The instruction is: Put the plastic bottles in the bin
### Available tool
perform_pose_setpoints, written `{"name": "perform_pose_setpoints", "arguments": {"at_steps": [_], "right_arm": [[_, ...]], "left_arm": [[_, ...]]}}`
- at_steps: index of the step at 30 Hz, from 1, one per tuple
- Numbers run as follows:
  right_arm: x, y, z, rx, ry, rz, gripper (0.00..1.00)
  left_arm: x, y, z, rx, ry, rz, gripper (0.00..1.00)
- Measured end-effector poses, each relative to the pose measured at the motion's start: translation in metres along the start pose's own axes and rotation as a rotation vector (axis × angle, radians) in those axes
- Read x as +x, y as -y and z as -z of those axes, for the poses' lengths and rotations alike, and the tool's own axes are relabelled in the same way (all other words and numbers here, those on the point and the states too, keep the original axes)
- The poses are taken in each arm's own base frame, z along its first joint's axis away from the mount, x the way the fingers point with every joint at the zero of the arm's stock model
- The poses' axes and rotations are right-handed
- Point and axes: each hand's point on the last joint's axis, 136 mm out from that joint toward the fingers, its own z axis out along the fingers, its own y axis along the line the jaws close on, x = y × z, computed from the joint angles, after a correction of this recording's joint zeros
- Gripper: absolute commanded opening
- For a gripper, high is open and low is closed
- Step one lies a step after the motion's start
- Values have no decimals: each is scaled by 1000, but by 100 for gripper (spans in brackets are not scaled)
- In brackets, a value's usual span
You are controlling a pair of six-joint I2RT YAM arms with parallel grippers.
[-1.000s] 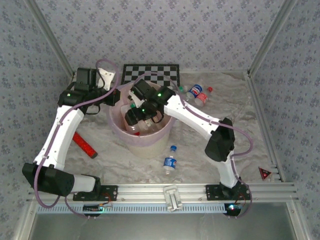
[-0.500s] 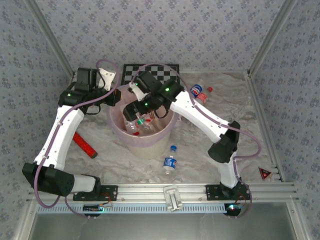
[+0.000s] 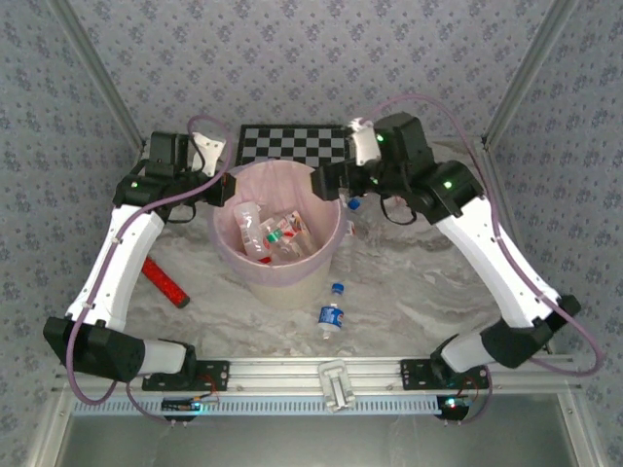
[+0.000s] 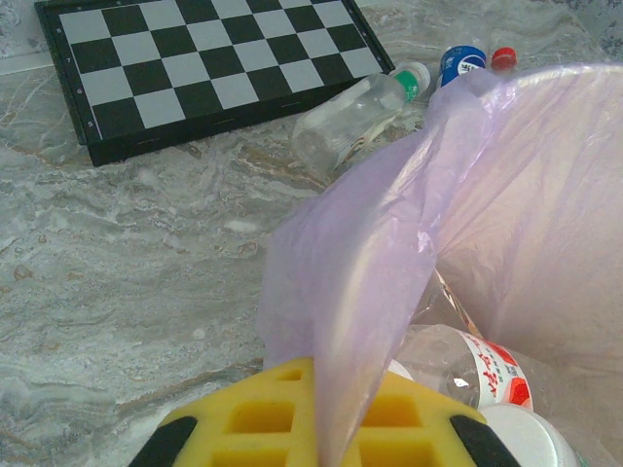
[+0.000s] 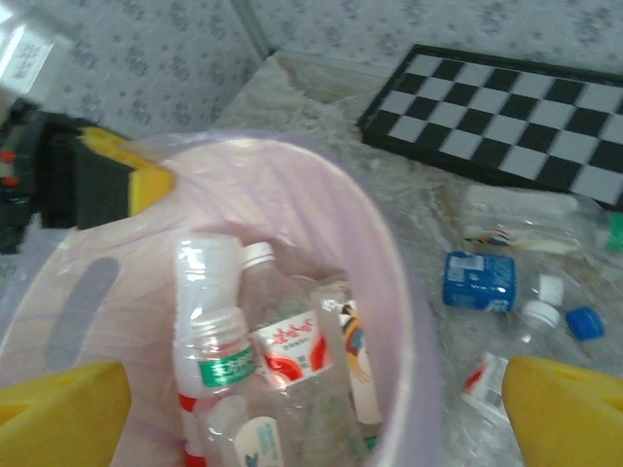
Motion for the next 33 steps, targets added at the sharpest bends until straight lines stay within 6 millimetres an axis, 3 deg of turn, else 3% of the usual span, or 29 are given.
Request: {"name": "perform_pose_setpoints", "arguments": {"at_steps": [4,10,14,18,26,33], "right_arm": [[23,50,7,121,-11,-119,100],[66,151,20,379,-26,-412,100],[87,191,15,472,-43,-554,100],[95,224,-10,537,-95,-636,100],[119,260,-80,526,-199,-700,100],[135,302,-126,559,-219,-828,86]], "left_arm": [[0,0,0,0,0,0,0],[0,0,0,0,0,0,0],[0,0,0,0,0,0,0],[0,0,0,0,0,0,0],[0,0,0,2,0,0,0],[0,1,0,4,0,-1,0]]}}
